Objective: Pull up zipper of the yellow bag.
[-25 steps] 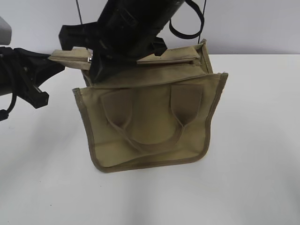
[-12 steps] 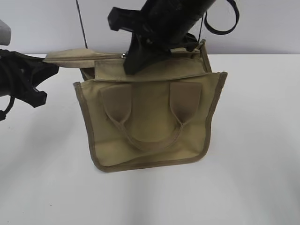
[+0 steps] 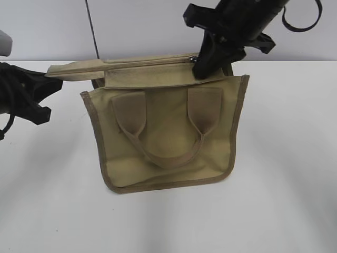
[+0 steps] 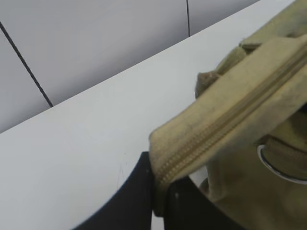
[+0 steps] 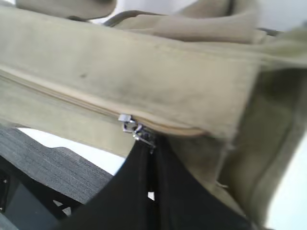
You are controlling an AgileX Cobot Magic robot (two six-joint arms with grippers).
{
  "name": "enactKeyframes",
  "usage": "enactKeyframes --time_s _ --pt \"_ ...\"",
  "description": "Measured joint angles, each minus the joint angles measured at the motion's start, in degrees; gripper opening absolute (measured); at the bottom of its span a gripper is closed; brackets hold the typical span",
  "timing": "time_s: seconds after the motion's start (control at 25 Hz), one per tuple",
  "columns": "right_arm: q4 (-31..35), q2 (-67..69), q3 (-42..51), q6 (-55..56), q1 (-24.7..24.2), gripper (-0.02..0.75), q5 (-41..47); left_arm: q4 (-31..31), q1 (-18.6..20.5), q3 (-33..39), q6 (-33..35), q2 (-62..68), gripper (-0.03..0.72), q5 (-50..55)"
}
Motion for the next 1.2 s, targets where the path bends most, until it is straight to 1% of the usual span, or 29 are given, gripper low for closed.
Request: enactKeyframes --time_s 0.12,0.24,0.52,0.6,0.64,0.68,0.72,0.8,0.84,0.88,0.92,0.96,1.0,1.08,1.2 --pt "-1.16 -0.11 0.0 -0.33 -2.75 -0.015 1.78 0.0 0.0 0.0 0.0 0.0 0.006 -0.05" --pt "-1.12 -0.18 0.0 -1.66 -4.38 -0.015 2.31 0.0 0.0 0.0 0.0 0.0 0.006 -0.46" --pt "-2.59 -0.18 0.0 -2.53 -4.54 -0.011 2.61 0.23 0.0 0.0 0.0 0.0 0.006 -1.0" --pt "-3.38 -0.25 0.0 -2.71 -4.66 0.031 2.61 0.05 0.0 0.0 0.0 0.0 0.019 -0.53" --pt "-3.77 -0.27 0.0 -3.04 -4.84 0.071 2.61 -0.13 0.06 0.0 -0.01 0.0 0.04 -0.03" --pt "-4.55 -0.32 0.0 -3.7 -5.04 0.135 2.61 -0.3 0.18 0.0 -0.06 0.0 0.079 0.5" --pt "-4.49 -0.39 0.0 -4.82 -5.2 0.231 2.76 -0.57 0.17 0.0 -0.45 0.0 0.126 0.77" --pt "-3.77 -0.66 0.0 -6.07 -5.41 0.382 2.76 -0.78 0.17 0.0 -2.48 0.0 0.277 1.66" --pt "-3.03 -1.08 0.0 -6.67 -5.41 0.473 2.76 -0.85 0.17 0.0 -4.09 0.0 0.345 2.19" --pt "-2.57 -1.5 0.0 -6.96 -5.41 0.521 2.76 -0.9 0.17 0.0 -5.73 0.0 0.419 3.32" --pt "-2.31 -2.15 0.0 -7.27 -5.41 0.551 2.76 -0.9 0.17 0.0 -8.21 0.0 0.475 5.12" --pt "-2.16 -2.94 0.0 -7.55 -5.41 0.571 2.76 -0.9 0.11 0.0 -10.9 0.0 0.512 7.82" --pt "-2.16 -3.74 0.0 -7.83 -5.41 0.577 2.76 -0.9 -0.15 0.0 -13.08 0.0 0.53 10.8" --pt "-2.39 -5.69 0.0 -8.7 -5.41 0.576 2.09 -1.43 -1.91 0.0 -17.18 0.0 0.547 19.94" --pt "-3.59 -9.2 0.0 -9.41 -5.41 0.574 1.01 -5.75 -6.41 0.0 -19.09 0.0 0.546 32.56"
